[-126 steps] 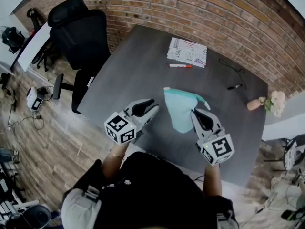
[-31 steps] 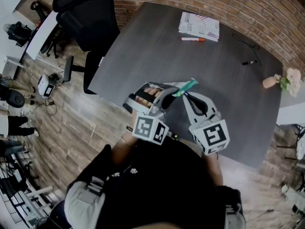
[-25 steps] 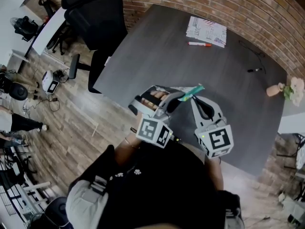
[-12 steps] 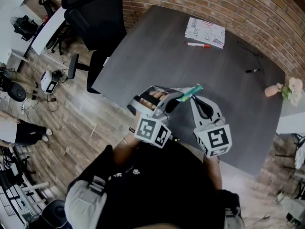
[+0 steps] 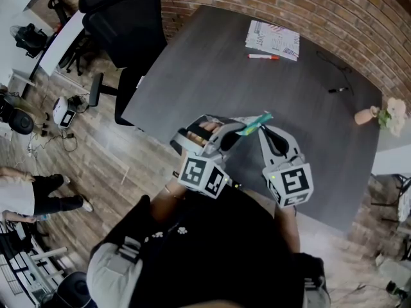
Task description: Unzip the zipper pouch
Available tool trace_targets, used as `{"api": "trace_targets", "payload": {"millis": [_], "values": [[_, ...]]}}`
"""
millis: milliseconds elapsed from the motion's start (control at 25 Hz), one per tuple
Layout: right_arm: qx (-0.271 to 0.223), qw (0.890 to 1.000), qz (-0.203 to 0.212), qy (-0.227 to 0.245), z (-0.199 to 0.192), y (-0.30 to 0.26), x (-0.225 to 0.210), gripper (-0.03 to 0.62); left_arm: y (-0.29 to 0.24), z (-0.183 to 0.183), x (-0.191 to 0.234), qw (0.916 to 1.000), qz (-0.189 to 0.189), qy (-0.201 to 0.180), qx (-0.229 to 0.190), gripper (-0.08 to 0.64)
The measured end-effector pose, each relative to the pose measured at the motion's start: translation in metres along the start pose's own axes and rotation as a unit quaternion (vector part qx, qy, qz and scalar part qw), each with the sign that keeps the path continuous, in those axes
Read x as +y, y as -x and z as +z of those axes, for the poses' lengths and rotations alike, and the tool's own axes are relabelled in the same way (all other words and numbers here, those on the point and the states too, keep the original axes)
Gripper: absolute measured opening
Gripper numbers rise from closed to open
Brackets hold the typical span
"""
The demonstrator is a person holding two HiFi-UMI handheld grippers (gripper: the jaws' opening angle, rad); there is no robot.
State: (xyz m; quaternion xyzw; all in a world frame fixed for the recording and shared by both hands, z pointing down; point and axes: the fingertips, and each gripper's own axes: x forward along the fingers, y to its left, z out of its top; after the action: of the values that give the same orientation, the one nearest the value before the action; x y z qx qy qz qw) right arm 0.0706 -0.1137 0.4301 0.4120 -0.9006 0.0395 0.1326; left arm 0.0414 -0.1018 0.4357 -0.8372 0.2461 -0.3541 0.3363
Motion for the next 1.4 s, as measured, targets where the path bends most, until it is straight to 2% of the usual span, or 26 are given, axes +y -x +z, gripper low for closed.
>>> {"api": "trace_targets", "payload": {"millis": [840, 1280, 1400], "values": [[0.008, 1.000, -0.015, -0.011, -0.007, 0.000, 0.002, 0.002, 0.008, -0.002, -0.005, 0.9998, -0.010, 0.017, -0.006, 0.011], [-0.001, 1.000, -0.031, -0.003, -0.012, 0.000, -0.006, 0.002, 0.018, -0.002, -0.005, 0.9991, -0.014, 0.030, -0.025, 0.011], [0.011, 0.999, -0.039, -0.003, -0.013, 0.002, -0.006, 0.002, 0.019, -0.001, -0.006, 0.9990, -0.017, 0.029, -0.028, 0.011]]}}
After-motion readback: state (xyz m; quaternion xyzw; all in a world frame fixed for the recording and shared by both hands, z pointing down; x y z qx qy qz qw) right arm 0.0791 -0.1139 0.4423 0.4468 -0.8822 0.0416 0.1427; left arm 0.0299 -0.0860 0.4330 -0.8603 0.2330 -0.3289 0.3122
